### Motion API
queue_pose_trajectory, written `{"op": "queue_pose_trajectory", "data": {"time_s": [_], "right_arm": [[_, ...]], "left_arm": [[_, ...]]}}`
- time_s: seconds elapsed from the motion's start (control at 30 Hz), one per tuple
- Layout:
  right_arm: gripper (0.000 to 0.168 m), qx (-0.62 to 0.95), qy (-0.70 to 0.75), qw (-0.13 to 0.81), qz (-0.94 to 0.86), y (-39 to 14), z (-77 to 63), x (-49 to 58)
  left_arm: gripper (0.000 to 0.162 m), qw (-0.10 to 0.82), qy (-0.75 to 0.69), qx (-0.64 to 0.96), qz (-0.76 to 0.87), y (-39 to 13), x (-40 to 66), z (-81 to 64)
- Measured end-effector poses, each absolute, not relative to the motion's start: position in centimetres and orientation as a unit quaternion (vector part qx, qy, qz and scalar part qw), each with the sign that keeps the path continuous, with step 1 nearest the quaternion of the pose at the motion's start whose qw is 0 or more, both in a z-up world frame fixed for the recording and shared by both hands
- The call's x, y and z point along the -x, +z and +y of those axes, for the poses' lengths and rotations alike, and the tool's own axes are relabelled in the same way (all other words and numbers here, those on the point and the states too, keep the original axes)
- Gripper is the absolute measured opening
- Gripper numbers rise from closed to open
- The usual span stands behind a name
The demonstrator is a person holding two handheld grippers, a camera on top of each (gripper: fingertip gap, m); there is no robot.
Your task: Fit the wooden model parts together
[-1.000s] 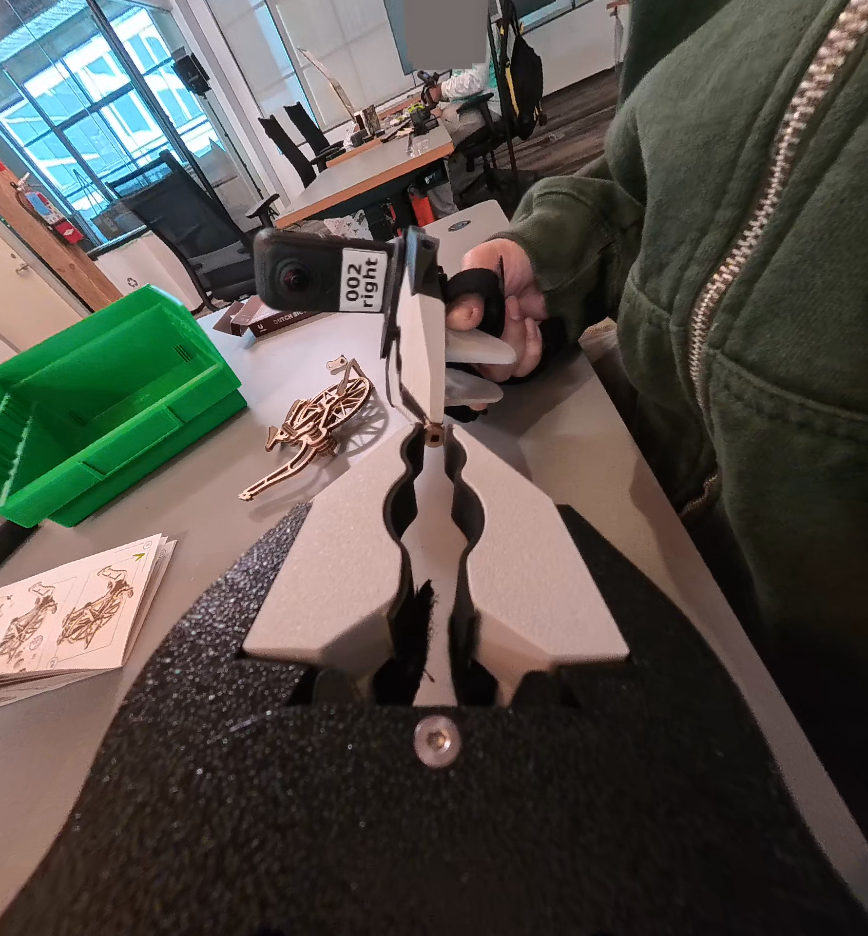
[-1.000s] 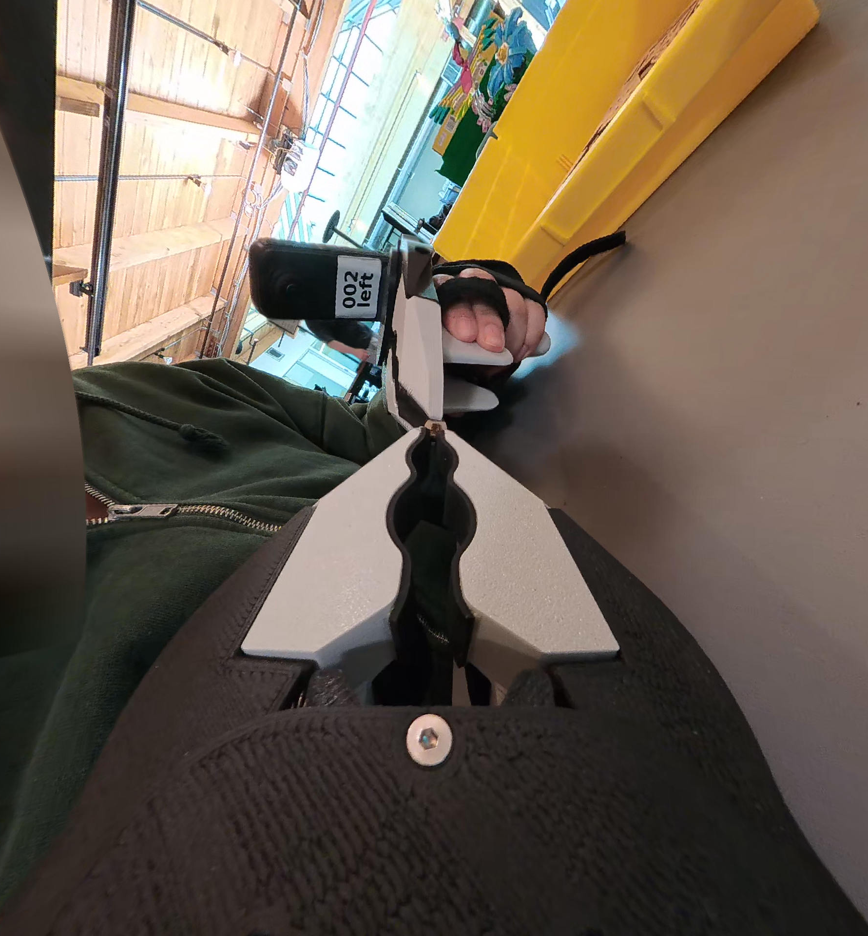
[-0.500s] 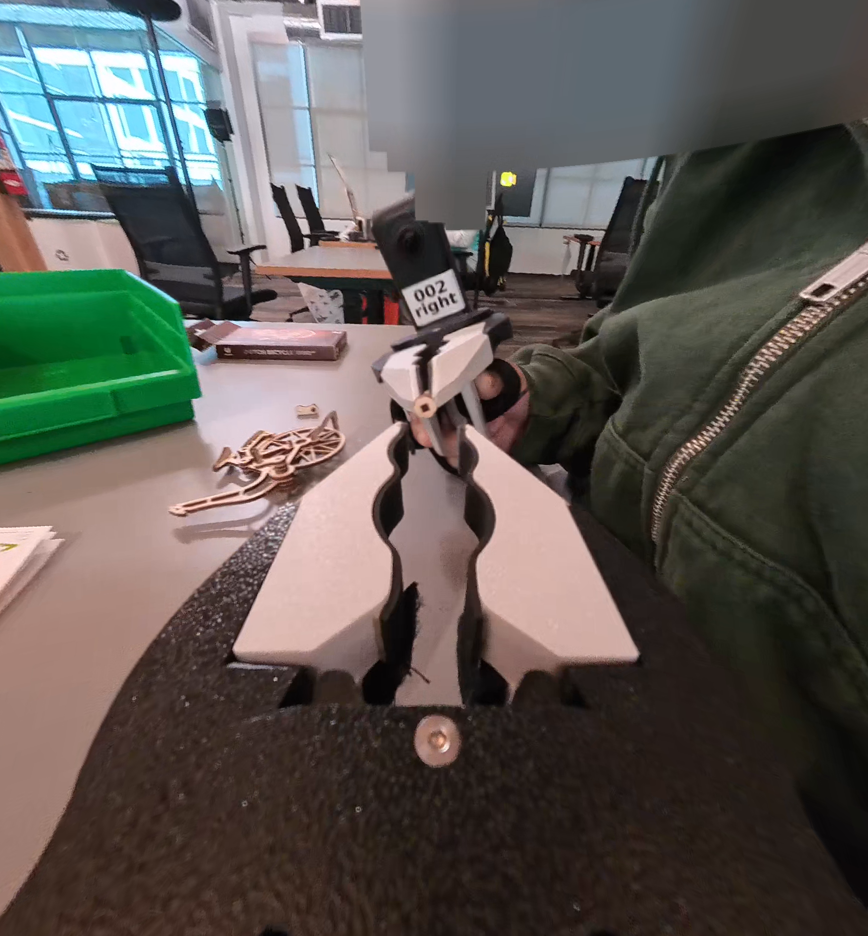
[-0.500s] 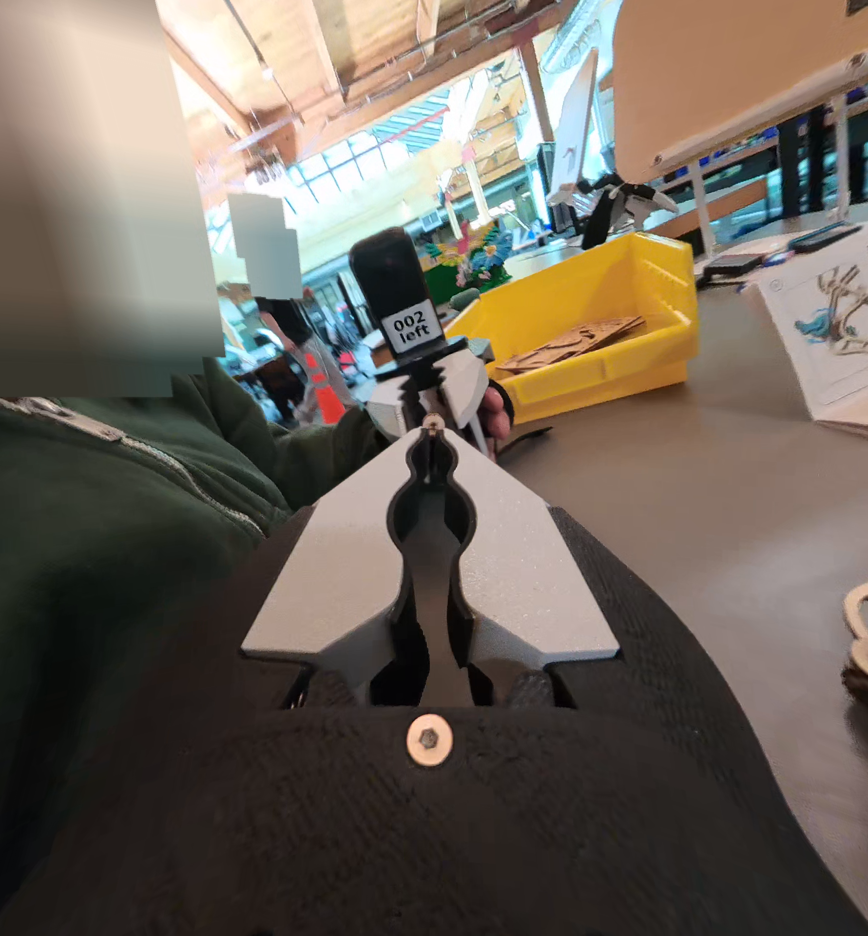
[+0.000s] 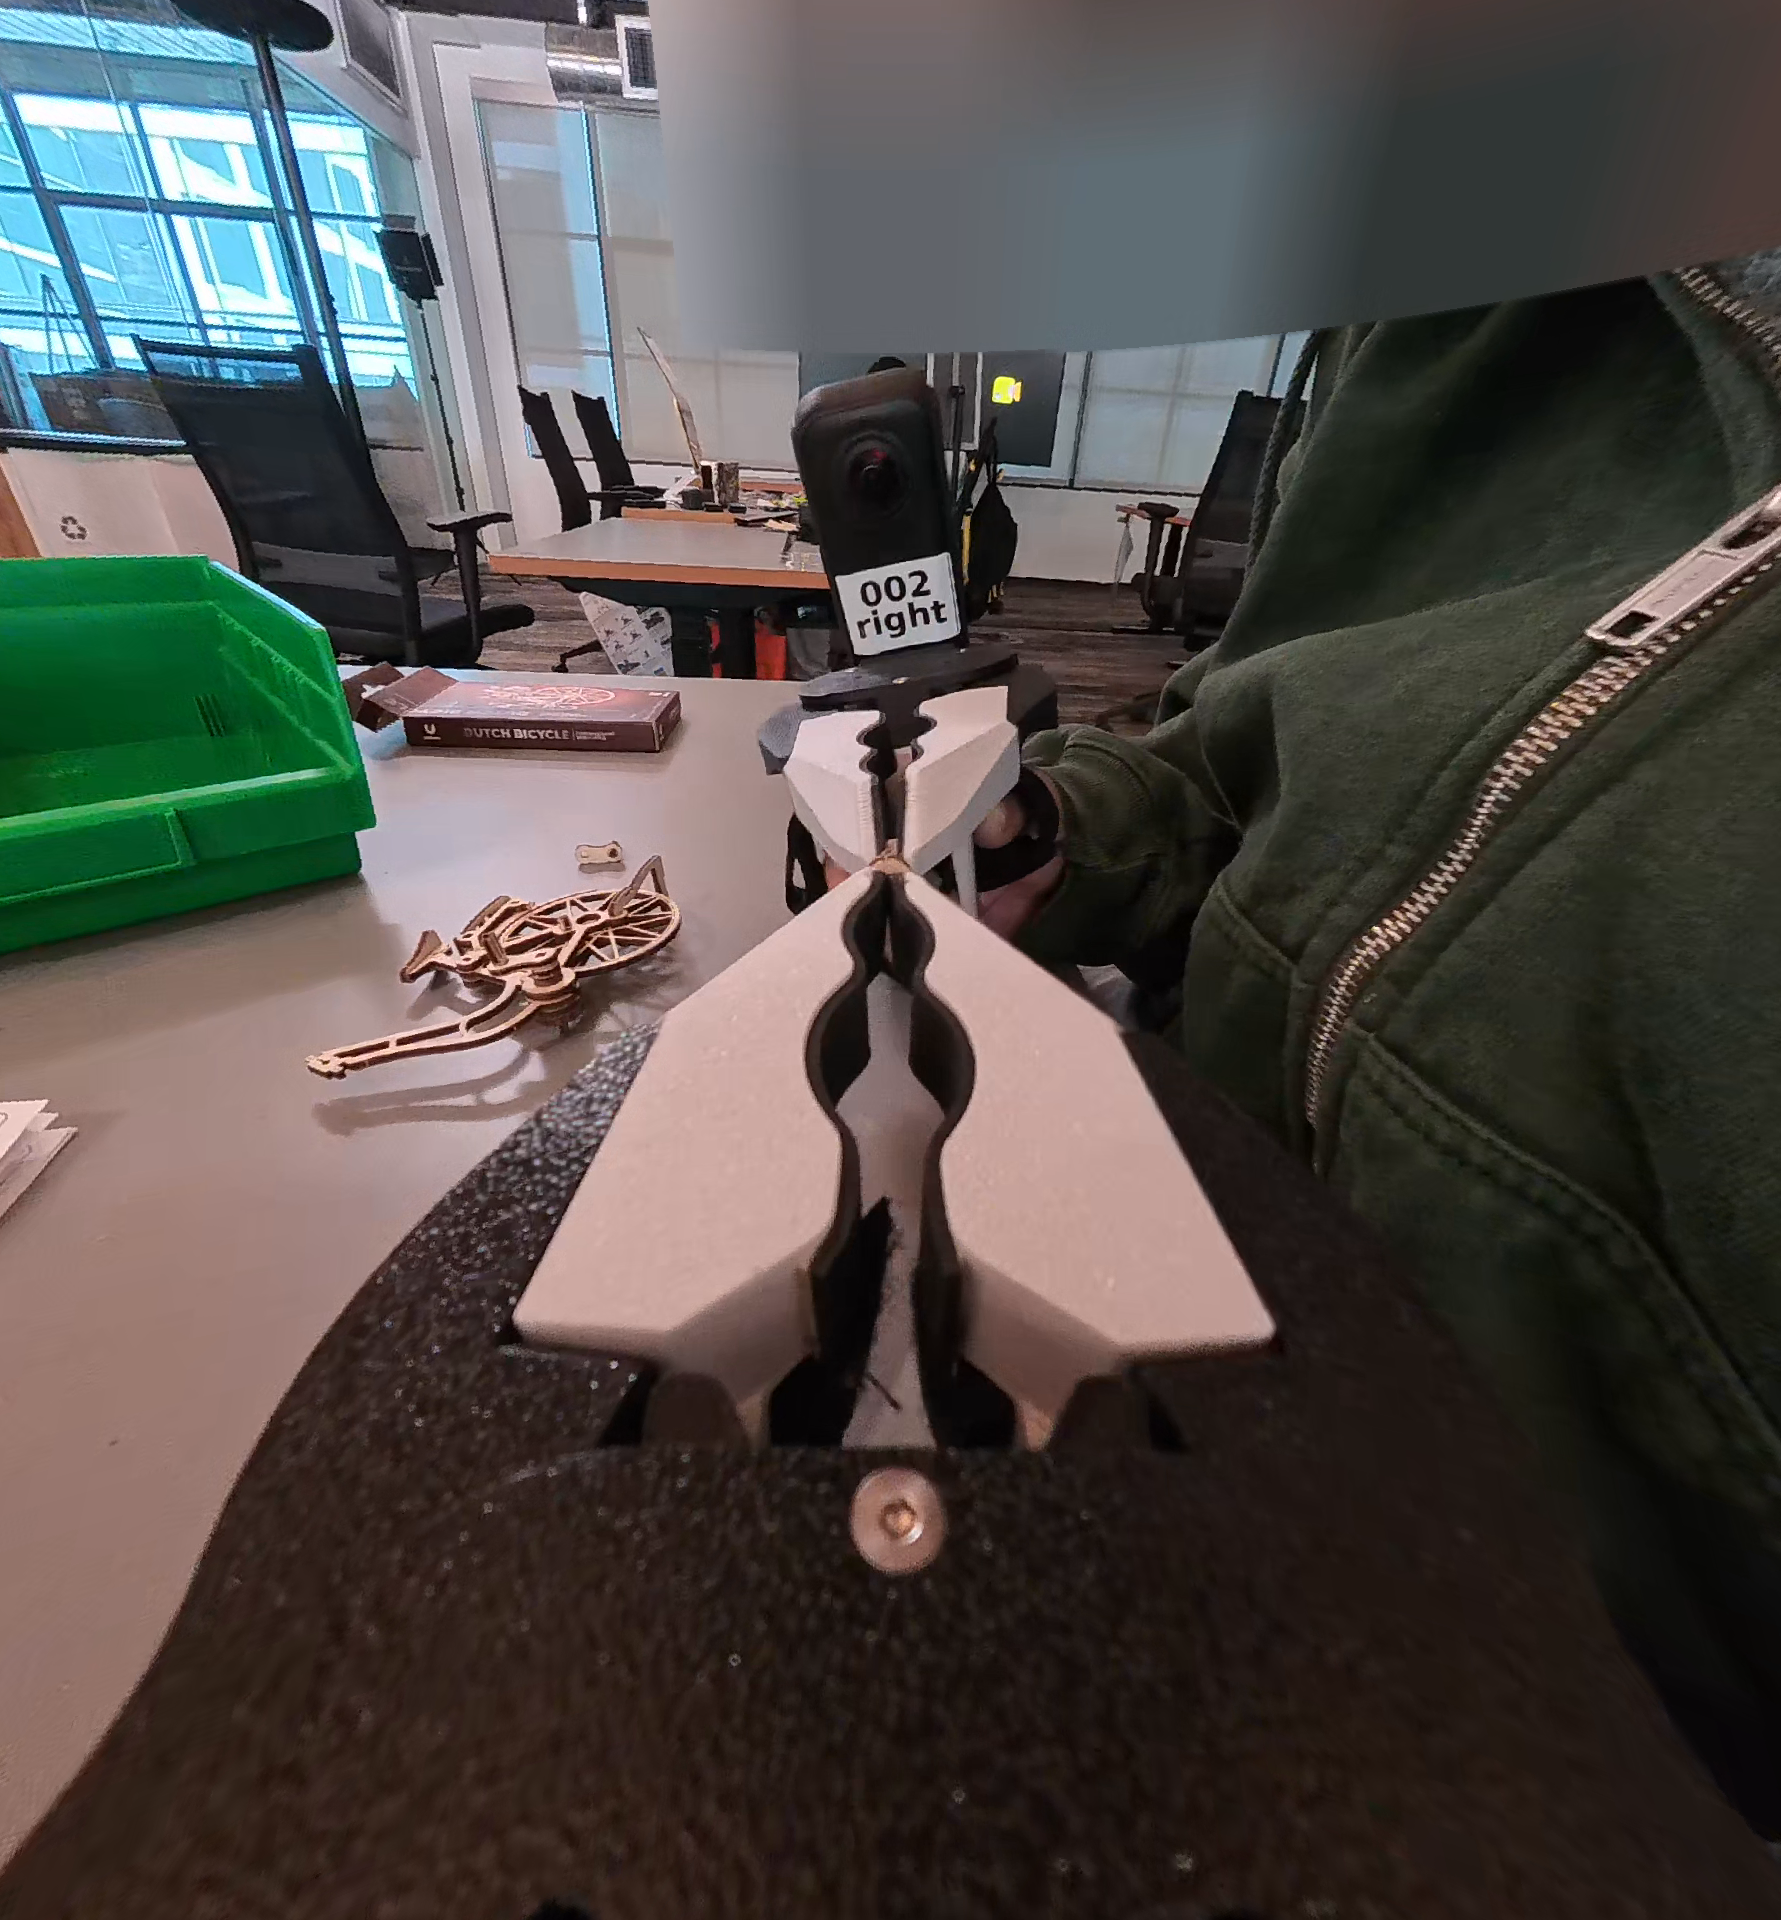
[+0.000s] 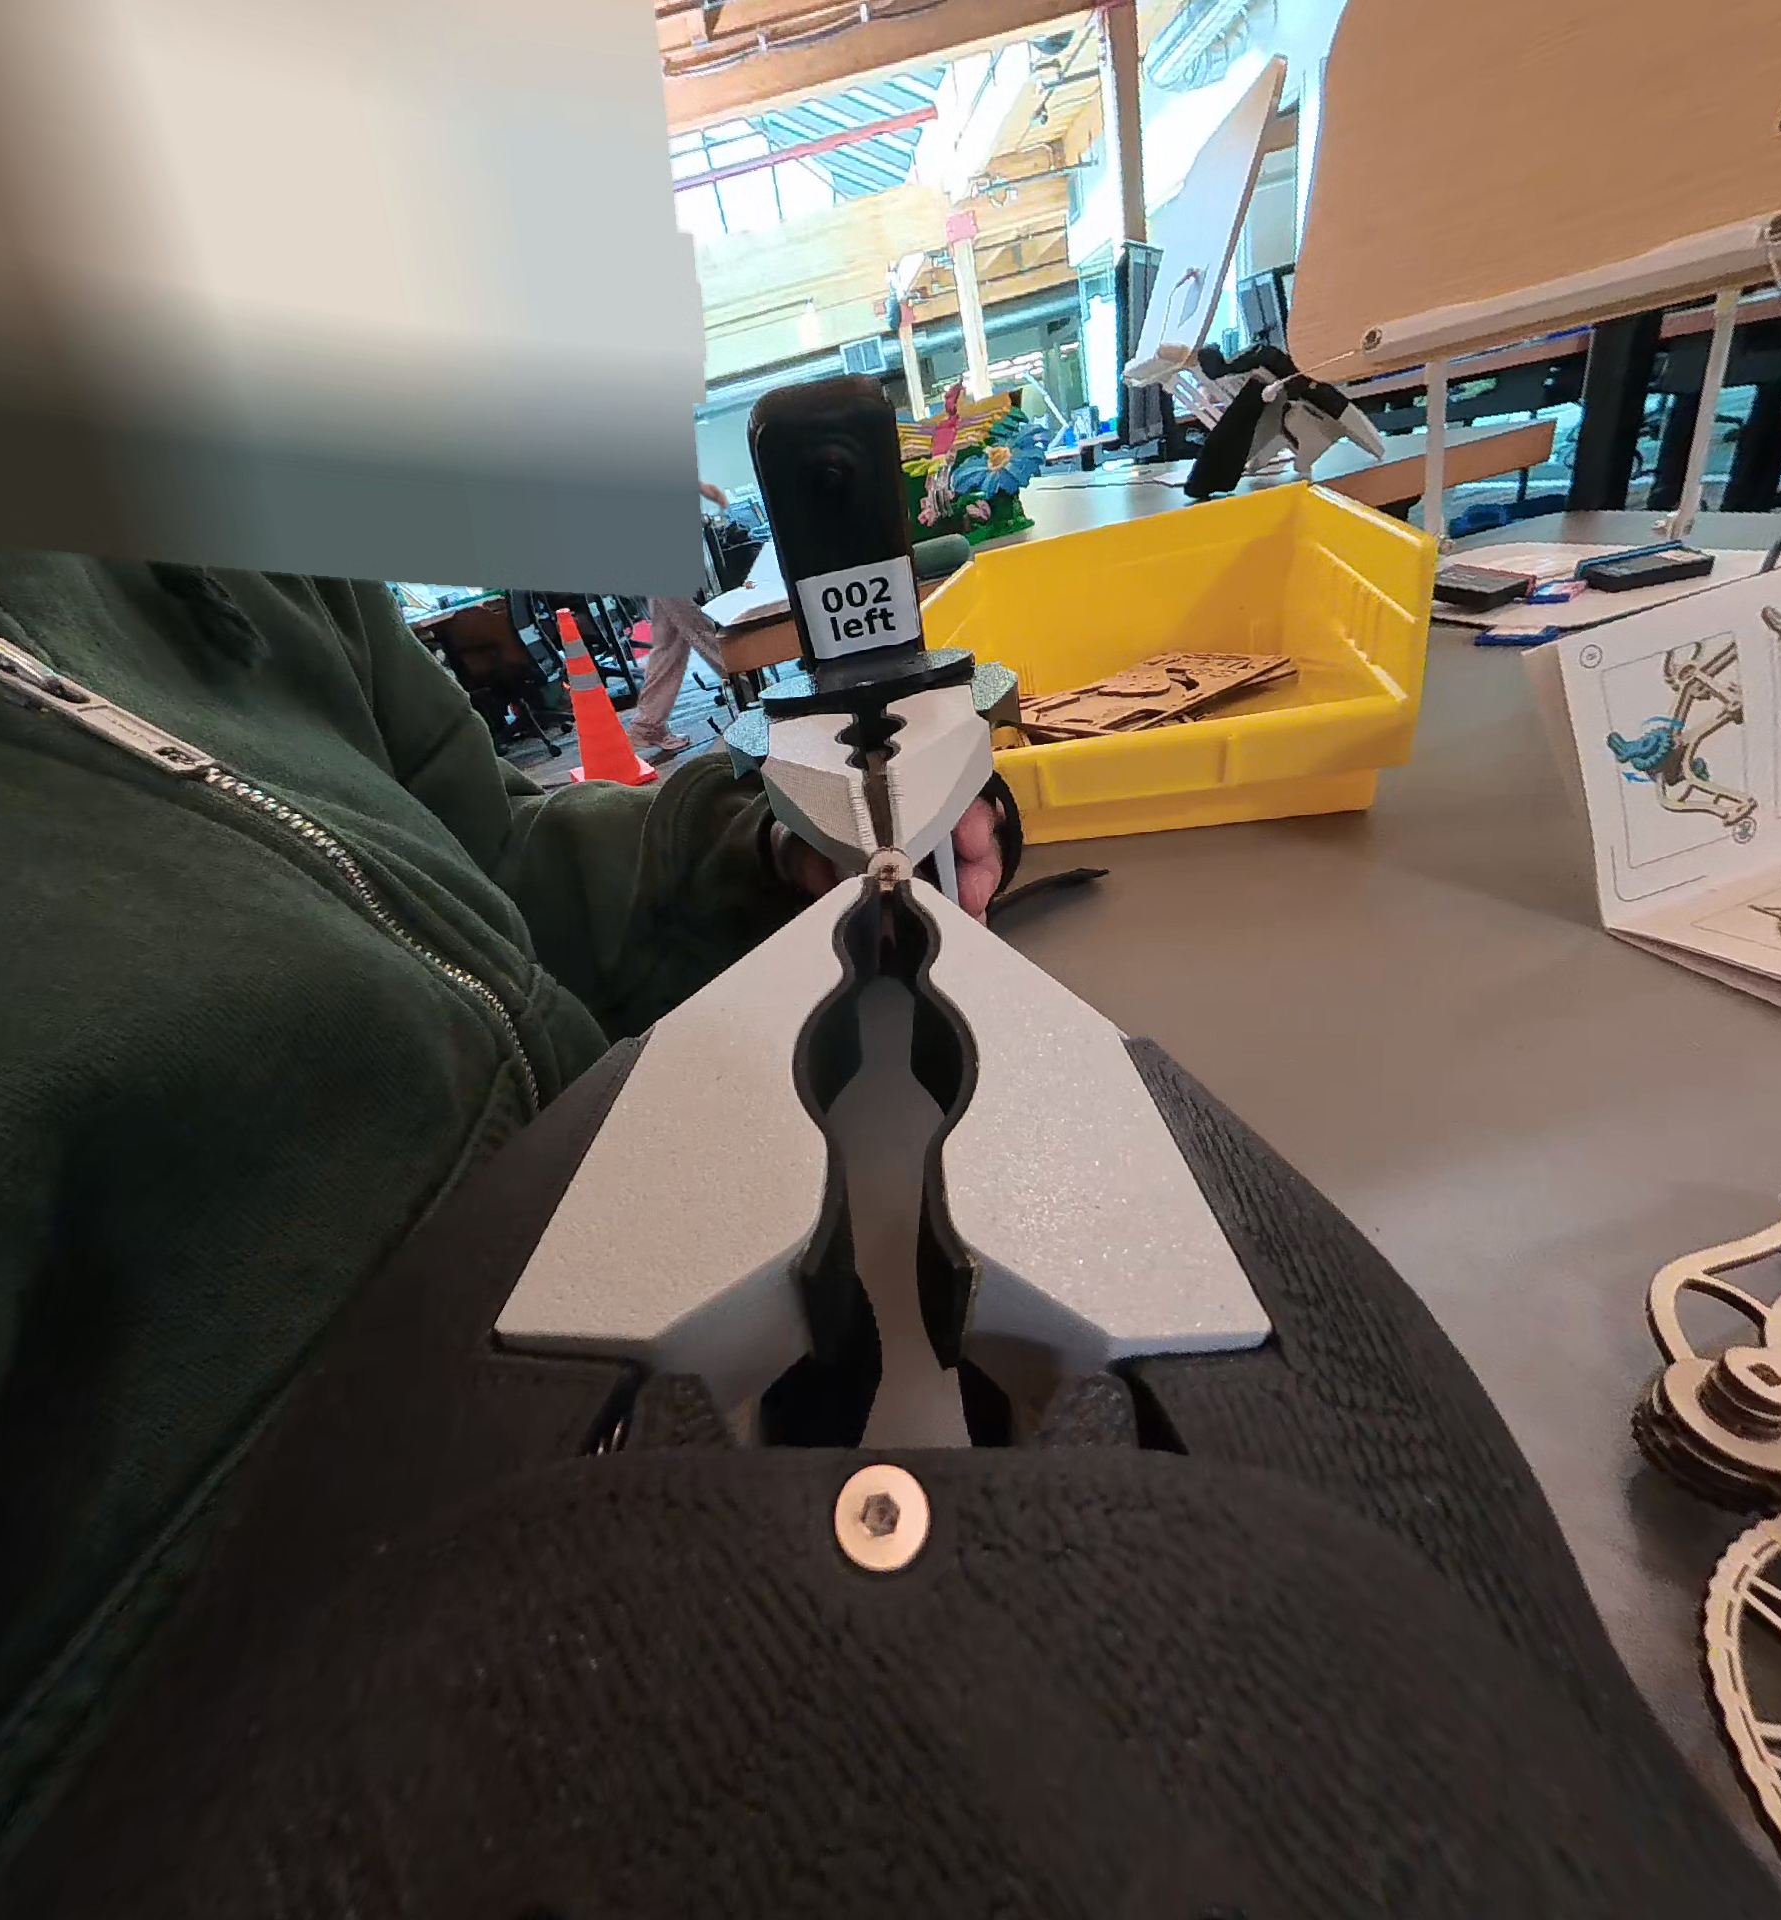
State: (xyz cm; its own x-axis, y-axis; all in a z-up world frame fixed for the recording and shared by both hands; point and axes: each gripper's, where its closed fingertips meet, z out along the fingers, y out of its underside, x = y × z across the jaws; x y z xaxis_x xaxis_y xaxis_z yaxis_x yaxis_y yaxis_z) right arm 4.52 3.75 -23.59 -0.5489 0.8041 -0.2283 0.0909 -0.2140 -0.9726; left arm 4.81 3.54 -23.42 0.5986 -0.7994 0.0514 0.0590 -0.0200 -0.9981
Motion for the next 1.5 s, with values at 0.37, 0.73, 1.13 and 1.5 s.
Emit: {"op": "queue_pose_trajectory", "data": {"time_s": [0.37,0.73,1.13,1.5], "right_arm": [[0.001,0.474,0.485,0.184,-0.712,-26.1,6.3,-5.4],[0.001,0.437,0.057,0.005,-0.897,-33.5,9.2,-10.7],[0.001,0.425,0.036,0.023,-0.904,-33.7,8.7,-10.2],[0.001,0.427,0.065,0.044,-0.901,-32.6,7.6,-9.0]], "left_arm": [[0.0,0.68,-0.234,0.652,0.243,-23.5,-2.1,5.8],[0.0,0.692,-0.172,0.655,0.251,-23.8,-1.9,5.9],[0.0,0.688,-0.189,0.657,0.244,-23.7,-1.8,5.9],[0.0,0.684,-0.185,0.66,0.25,-23.9,-2.0,6.0]]}}
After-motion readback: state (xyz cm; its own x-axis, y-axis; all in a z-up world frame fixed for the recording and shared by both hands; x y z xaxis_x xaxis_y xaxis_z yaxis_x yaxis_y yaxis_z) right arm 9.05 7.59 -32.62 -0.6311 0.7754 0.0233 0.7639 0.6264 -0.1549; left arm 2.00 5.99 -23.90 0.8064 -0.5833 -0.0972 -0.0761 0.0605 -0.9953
